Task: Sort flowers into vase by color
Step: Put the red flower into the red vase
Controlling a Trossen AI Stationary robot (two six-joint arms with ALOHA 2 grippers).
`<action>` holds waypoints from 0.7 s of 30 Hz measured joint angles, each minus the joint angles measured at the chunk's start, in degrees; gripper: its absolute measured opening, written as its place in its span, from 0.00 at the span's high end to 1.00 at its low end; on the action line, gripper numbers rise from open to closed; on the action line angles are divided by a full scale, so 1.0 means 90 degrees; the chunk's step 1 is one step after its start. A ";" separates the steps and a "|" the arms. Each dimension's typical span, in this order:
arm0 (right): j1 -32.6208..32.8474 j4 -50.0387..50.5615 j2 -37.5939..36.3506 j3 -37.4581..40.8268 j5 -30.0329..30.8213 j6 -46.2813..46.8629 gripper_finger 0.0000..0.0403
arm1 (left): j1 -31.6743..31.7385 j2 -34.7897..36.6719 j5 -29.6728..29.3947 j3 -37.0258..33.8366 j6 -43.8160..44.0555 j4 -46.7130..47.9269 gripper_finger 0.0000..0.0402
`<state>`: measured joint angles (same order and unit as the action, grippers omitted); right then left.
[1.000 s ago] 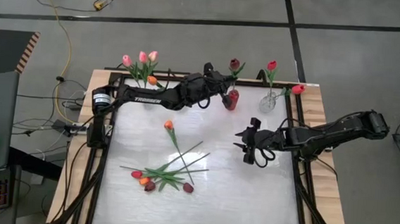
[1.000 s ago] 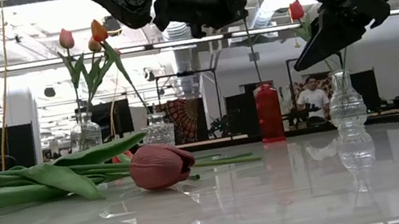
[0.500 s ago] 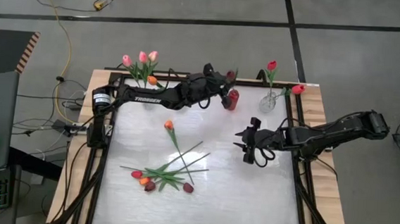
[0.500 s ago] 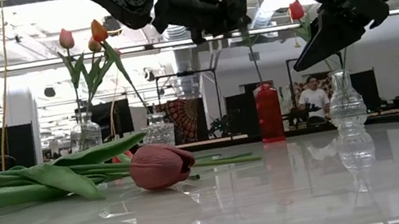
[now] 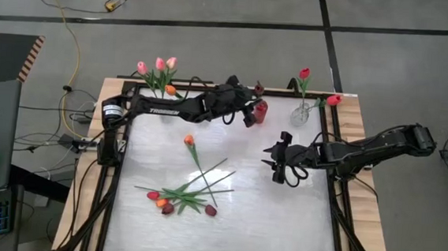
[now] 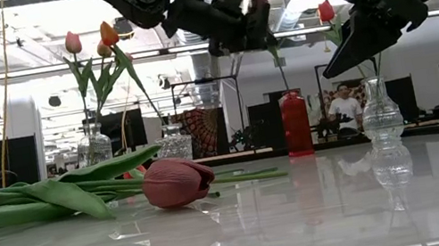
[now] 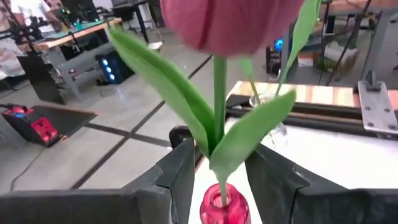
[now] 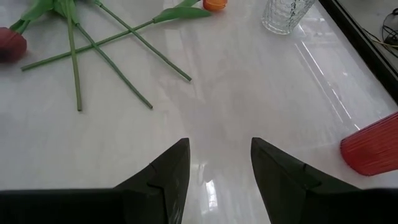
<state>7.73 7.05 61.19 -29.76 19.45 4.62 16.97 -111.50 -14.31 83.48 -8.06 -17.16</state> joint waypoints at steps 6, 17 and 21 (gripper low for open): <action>0.0000 0.0000 0.0000 0.0000 -0.0016 0.0000 0.51 | 0.0000 0.0380 -0.0004 0.0000 -0.0027 0.0716 0.68; 0.0000 -0.0023 0.0000 0.0000 -0.0011 0.0007 0.51 | -0.0169 0.0934 0.0001 0.0002 0.0056 0.2883 0.68; 0.0000 -0.0027 0.0000 0.0000 -0.0009 0.0005 0.51 | -0.0372 0.1107 0.0017 0.0002 -0.0013 0.3509 0.68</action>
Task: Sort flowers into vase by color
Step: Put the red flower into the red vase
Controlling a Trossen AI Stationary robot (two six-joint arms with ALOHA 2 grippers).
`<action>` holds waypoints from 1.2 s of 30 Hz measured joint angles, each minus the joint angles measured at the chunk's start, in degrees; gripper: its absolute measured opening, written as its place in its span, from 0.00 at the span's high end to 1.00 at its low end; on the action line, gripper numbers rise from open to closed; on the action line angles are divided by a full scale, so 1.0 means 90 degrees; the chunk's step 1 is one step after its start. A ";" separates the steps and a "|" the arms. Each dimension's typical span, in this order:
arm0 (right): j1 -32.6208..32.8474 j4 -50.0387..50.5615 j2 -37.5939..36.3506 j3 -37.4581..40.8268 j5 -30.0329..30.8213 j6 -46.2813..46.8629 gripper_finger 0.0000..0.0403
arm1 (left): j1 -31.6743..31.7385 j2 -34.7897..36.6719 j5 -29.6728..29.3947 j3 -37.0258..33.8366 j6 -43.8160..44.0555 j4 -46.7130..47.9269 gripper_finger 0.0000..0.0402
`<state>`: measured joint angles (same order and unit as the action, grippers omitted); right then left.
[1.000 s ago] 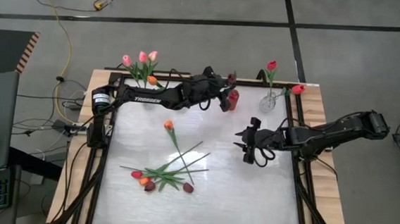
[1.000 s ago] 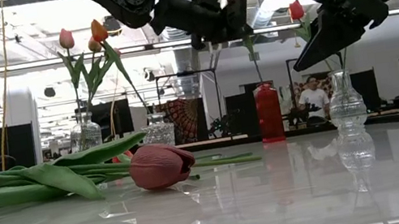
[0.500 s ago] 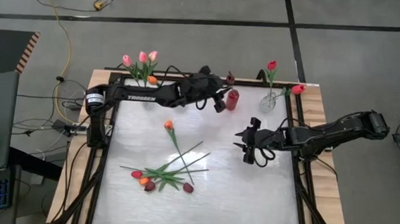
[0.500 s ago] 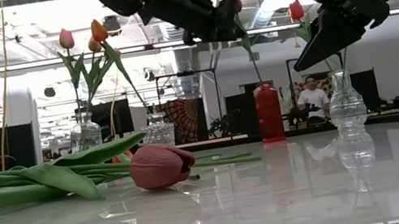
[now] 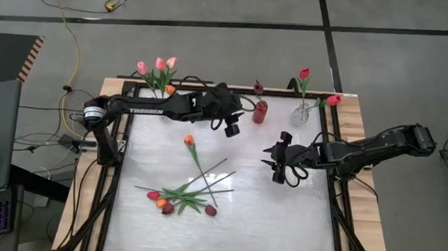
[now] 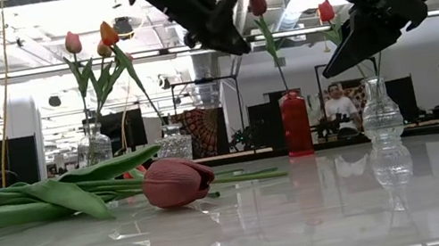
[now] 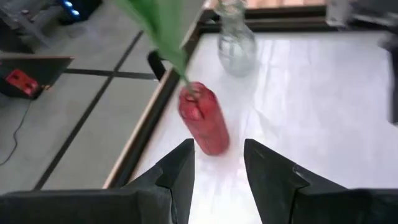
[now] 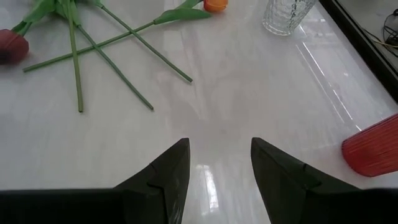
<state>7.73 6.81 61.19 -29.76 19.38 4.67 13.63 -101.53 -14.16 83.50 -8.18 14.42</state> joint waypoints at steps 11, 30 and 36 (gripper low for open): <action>0.0002 -0.0794 -0.0002 0.0000 0.0002 -0.0015 0.51 | -0.0650 0.0310 0.0638 0.0000 -0.0353 0.0603 0.68; 0.0274 -0.2192 0.0043 0.0000 -0.0160 0.0265 0.51 | -0.1548 0.1911 0.0011 -0.2383 0.1319 -0.0026 0.68; 0.0272 -0.2883 0.0618 -0.0177 -0.0436 -0.0179 0.51 | -0.1928 0.2385 -0.0551 -0.3379 0.2079 -0.0581 0.68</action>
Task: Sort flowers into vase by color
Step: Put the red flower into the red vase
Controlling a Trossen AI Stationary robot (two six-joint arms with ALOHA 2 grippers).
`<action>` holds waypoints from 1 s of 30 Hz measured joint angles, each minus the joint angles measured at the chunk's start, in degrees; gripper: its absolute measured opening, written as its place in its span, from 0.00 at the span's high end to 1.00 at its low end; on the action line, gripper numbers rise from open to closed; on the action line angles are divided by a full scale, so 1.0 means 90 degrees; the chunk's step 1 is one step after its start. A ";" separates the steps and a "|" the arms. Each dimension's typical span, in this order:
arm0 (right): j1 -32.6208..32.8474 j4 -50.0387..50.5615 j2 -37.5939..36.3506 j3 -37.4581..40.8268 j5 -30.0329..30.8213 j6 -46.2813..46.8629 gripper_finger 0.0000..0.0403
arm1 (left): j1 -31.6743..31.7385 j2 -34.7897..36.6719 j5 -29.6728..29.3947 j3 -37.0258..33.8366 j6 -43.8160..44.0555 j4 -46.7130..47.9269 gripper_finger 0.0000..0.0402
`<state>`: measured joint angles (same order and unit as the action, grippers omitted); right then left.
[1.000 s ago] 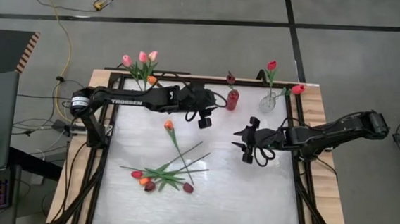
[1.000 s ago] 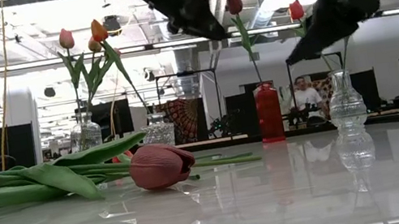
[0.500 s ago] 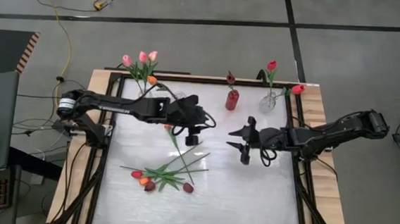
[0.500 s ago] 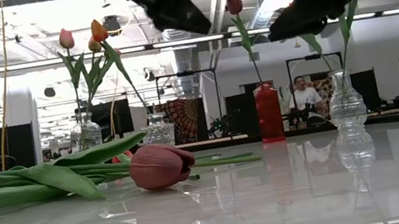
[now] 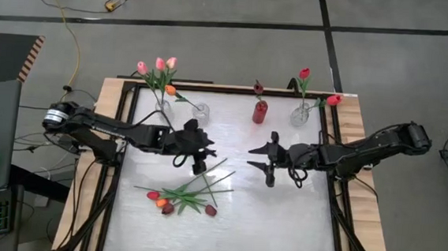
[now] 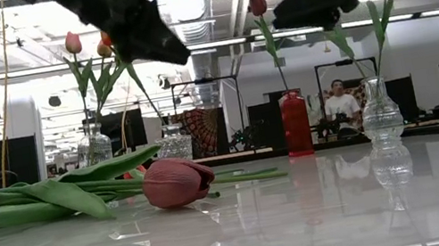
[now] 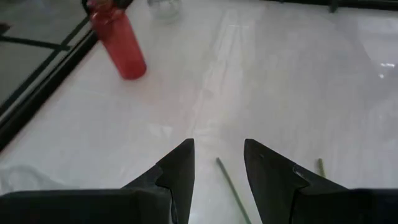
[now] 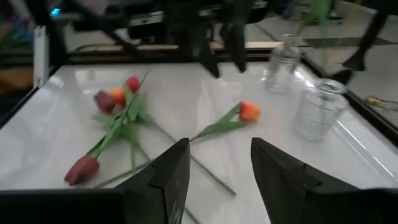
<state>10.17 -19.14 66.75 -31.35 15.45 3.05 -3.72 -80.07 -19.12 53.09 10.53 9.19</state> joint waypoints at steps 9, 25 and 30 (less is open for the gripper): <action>0.0000 0.0279 0.1666 -0.1201 -0.0260 -0.0061 0.51 | -0.0569 0.0150 -0.0565 -0.0629 0.0621 -0.0159 0.68; -0.0002 0.1438 0.3030 -0.2278 -0.0276 -0.0073 0.51 | -0.1476 0.0140 0.1149 -0.0686 0.0981 0.0112 0.68; -0.0002 0.1499 0.3030 -0.2278 -0.0273 -0.0054 0.51 | -0.1820 0.0110 0.1146 -0.0686 0.1227 0.0297 0.68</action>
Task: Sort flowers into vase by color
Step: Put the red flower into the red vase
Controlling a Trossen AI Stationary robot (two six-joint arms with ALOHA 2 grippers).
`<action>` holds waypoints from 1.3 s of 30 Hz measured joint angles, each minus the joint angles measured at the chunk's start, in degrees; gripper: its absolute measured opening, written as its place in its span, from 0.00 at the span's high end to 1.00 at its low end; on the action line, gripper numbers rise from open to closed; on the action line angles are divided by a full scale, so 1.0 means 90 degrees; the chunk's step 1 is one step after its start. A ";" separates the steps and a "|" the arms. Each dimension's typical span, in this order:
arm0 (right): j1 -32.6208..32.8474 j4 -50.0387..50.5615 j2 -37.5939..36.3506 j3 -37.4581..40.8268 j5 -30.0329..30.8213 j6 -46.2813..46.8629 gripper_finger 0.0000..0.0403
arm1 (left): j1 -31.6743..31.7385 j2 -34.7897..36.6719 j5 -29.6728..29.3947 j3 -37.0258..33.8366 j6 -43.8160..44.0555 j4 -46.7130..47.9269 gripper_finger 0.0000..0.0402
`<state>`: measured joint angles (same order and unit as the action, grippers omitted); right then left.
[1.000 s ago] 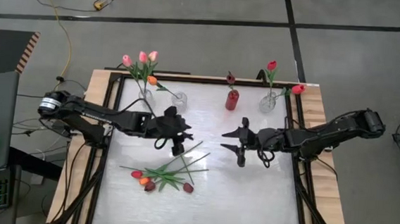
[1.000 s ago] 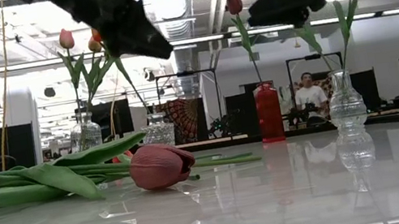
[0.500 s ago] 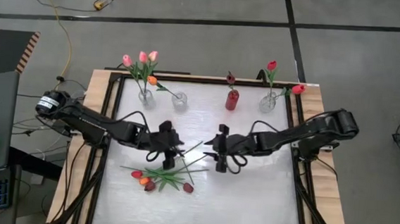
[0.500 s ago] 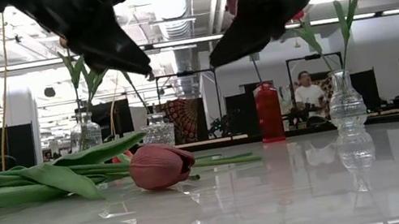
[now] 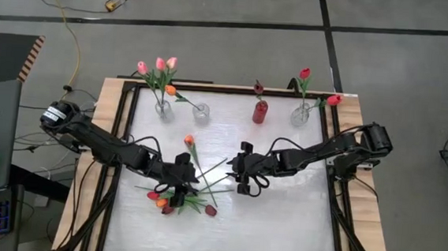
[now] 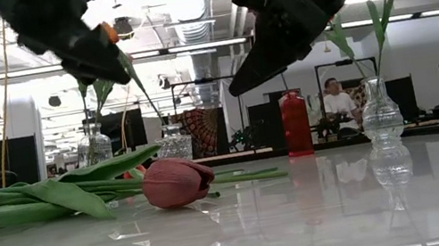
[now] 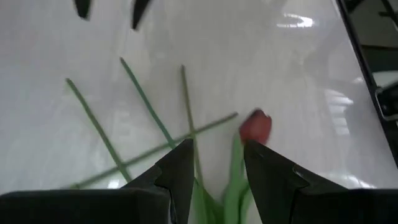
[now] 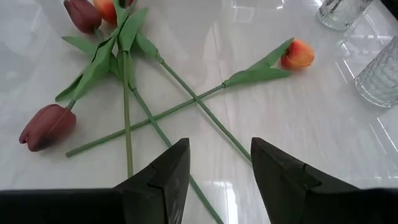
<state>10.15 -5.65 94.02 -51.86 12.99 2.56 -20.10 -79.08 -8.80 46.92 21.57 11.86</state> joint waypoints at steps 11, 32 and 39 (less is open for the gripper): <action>0.0039 -0.0044 0.0000 0.0000 0.0002 0.0000 0.51 | -0.0535 -0.1223 0.0038 0.0000 0.0518 -0.0154 0.68; 0.0036 -0.0039 0.0000 0.0007 0.0007 0.0000 0.51 | -0.0558 -0.1936 0.0291 0.0015 0.0488 -0.0478 0.68; 0.0036 -0.0041 0.0000 0.0007 0.0010 0.0000 0.51 | -0.0560 -0.2007 0.0179 0.0002 0.0468 -0.0391 0.68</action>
<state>10.48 -6.02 94.02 -51.79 13.08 2.57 -25.15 -97.14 -7.19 46.94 25.78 8.35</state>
